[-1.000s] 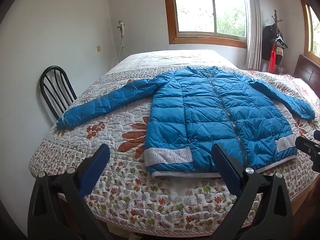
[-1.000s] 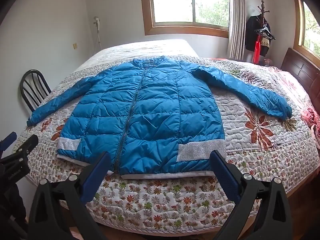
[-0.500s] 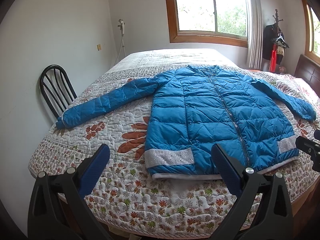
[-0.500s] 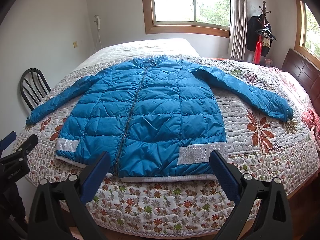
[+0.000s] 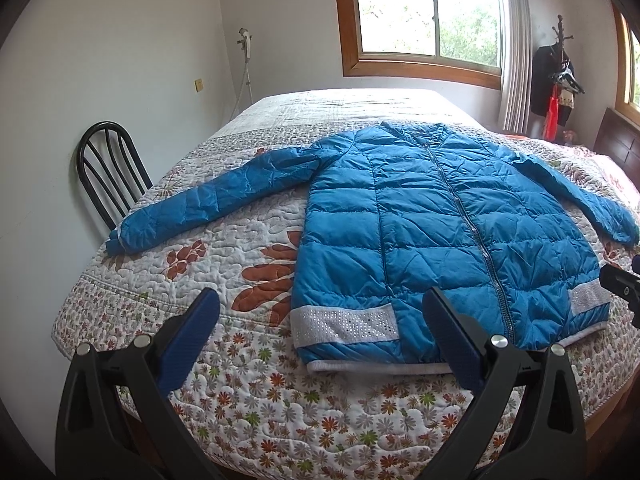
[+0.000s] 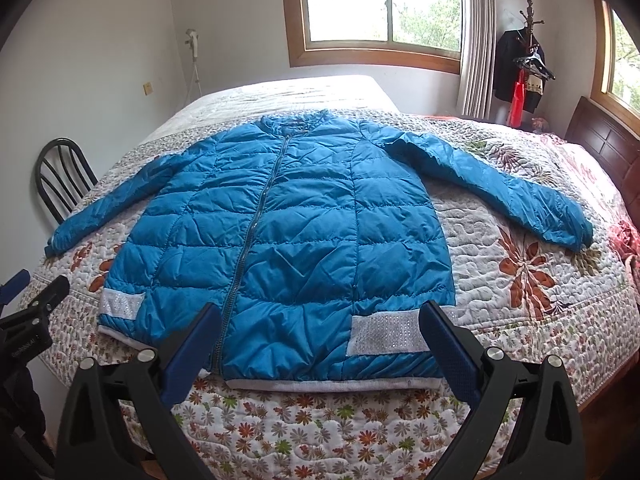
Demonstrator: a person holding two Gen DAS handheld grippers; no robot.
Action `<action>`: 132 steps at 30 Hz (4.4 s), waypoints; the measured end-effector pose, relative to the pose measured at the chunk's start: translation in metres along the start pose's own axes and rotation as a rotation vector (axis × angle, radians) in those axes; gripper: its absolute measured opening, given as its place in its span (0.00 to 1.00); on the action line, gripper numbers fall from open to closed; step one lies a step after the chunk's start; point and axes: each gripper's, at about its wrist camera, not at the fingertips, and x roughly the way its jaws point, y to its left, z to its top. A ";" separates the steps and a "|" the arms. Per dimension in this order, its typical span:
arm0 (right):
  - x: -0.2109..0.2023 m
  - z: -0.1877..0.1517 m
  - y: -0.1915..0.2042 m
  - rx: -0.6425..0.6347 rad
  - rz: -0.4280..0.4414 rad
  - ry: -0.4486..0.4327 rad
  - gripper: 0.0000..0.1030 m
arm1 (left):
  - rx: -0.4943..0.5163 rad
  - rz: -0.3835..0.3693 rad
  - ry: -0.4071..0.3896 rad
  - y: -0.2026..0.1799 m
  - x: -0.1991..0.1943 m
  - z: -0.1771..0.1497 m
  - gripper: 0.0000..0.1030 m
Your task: Fold large clothes
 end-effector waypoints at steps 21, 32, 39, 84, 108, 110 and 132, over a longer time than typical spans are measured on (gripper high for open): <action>0.124 0.059 -0.348 0.628 -0.290 0.138 0.93 | -0.154 0.233 0.202 0.153 0.149 0.004 0.97; 0.165 0.027 -0.469 0.934 -0.246 0.138 0.93 | -0.285 0.238 0.271 0.216 0.195 -0.011 0.97; 0.175 0.045 -0.475 0.919 -0.276 0.123 0.64 | -0.353 0.215 0.288 0.233 0.203 -0.014 0.98; 0.230 0.207 -0.098 0.120 0.030 0.093 0.50 | 0.089 -0.198 0.188 -0.040 0.264 0.186 0.97; 0.250 0.199 -0.114 0.122 -0.003 0.179 0.50 | 0.183 -0.462 0.310 -0.188 0.300 0.183 0.05; 0.243 0.202 -0.115 0.125 0.000 0.159 0.50 | 0.168 -0.470 0.275 -0.184 0.293 0.186 0.03; 0.287 0.184 -0.115 0.116 0.039 0.256 0.50 | 0.026 -0.223 0.305 -0.058 0.352 0.179 0.09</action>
